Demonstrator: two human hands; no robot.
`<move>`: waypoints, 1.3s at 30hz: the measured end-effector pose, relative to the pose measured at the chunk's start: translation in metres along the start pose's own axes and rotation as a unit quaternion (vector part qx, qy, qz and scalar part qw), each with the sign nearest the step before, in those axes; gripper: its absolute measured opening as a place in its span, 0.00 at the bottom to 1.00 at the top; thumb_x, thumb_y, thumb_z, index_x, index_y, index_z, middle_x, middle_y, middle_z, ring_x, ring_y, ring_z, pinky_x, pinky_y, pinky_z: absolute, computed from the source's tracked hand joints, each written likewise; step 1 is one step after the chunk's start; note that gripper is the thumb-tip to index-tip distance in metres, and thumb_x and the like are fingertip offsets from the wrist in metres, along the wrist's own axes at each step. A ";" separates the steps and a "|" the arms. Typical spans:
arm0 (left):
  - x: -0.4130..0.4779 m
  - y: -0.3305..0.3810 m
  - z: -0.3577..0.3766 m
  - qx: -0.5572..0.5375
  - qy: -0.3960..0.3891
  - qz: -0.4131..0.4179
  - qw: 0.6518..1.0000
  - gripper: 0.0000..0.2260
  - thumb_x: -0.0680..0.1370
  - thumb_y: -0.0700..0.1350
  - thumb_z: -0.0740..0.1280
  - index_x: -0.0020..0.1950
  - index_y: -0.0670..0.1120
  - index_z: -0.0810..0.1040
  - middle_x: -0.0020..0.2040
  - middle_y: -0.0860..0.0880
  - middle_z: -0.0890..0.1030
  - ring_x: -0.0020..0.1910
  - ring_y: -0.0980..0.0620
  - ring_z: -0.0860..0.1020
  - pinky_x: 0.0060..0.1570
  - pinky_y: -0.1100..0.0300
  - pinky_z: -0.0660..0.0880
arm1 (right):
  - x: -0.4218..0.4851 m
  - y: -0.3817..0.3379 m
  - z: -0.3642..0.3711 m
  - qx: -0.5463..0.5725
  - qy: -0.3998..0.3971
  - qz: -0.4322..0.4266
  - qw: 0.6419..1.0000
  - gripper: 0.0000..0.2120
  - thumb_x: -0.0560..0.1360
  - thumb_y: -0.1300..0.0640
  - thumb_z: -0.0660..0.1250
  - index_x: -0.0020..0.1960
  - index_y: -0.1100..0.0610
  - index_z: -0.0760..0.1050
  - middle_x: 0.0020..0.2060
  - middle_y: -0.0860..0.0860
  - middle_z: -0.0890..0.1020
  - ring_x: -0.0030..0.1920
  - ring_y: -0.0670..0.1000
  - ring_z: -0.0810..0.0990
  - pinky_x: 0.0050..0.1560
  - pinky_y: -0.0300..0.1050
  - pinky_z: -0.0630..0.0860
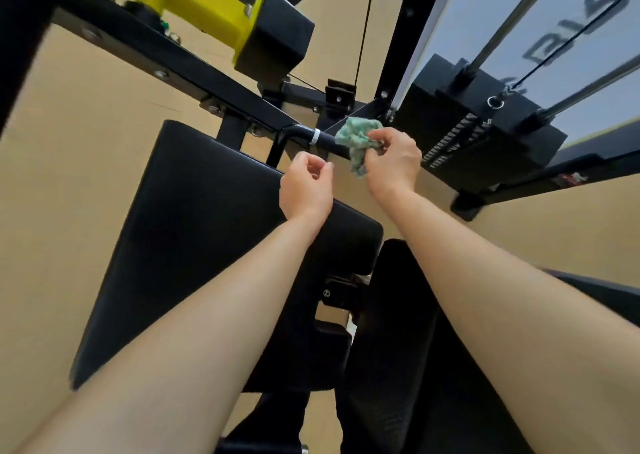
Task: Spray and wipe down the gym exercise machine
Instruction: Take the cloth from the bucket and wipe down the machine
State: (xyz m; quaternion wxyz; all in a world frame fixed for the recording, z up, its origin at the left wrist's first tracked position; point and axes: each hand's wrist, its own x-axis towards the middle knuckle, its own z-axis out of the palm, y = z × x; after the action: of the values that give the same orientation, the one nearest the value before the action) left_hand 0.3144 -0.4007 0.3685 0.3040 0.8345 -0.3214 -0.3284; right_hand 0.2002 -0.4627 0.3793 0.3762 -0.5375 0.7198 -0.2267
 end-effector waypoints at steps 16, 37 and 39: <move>0.108 -0.043 0.016 0.205 0.068 0.211 0.953 0.17 0.82 0.49 0.67 0.71 0.49 0.78 0.66 0.51 0.80 0.61 0.48 0.80 0.58 0.50 0.78 | 0.056 0.012 0.082 -0.104 -0.174 -0.180 0.962 0.22 0.77 0.61 0.73 0.71 0.56 0.77 0.64 0.53 0.77 0.65 0.56 0.74 0.70 0.49 0.70; 0.111 -0.051 0.008 0.271 0.063 0.275 0.920 0.17 0.83 0.49 0.67 0.71 0.47 0.77 0.62 0.49 0.82 0.52 0.44 0.83 0.44 0.54 0.73 | 0.081 0.035 0.053 -0.145 -0.223 -0.071 0.961 0.15 0.84 0.57 0.62 0.69 0.49 0.78 0.60 0.55 0.80 0.59 0.57 0.78 0.64 0.54 0.76; 0.113 -0.052 0.008 0.274 0.065 0.273 0.920 0.16 0.83 0.49 0.66 0.70 0.47 0.77 0.62 0.50 0.82 0.52 0.44 0.83 0.42 0.55 0.71 | 0.076 0.010 0.070 -0.103 -0.263 -0.102 0.954 0.17 0.85 0.57 0.60 0.72 0.52 0.75 0.63 0.55 0.81 0.62 0.56 0.78 0.65 0.52 0.75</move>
State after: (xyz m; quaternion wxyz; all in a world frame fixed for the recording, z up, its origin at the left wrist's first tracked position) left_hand 0.3913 -0.4543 0.2867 0.1614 0.7846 -0.5937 -0.0764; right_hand 0.2383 -0.5257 0.3066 0.4700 -0.6844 0.5560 -0.0393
